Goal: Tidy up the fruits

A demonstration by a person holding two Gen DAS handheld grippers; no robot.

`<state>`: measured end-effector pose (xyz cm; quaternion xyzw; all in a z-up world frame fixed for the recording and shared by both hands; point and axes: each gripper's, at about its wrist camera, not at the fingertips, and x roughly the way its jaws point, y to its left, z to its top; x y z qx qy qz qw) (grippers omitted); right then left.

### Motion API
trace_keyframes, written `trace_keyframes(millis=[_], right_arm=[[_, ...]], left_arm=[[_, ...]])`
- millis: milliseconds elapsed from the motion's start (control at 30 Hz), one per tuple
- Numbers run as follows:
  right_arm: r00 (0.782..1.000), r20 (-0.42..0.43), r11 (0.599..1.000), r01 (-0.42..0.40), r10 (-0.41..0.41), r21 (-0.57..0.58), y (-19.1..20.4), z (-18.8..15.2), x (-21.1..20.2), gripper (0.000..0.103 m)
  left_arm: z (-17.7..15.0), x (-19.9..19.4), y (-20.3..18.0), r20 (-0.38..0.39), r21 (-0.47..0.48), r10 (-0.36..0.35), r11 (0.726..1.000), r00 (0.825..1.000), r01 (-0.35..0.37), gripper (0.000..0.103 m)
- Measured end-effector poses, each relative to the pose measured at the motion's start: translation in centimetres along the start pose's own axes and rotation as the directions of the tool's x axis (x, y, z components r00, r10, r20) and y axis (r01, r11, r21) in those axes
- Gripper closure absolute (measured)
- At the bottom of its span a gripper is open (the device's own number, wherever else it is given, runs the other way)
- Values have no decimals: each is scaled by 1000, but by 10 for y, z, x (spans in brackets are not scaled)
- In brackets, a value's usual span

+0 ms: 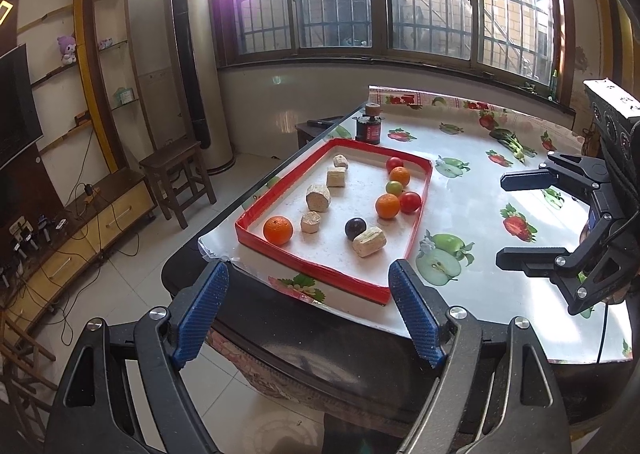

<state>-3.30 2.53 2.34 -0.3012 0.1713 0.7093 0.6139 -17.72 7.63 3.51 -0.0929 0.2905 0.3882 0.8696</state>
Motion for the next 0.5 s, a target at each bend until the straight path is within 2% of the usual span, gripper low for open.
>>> trace_keyframes(millis=[500], right_arm=[[1000, -3, 1000, 2, -2, 4, 2, -2, 1, 14]], left_arm=[[2, 4, -2, -12, 5, 19, 1000, 1000, -19, 20]])
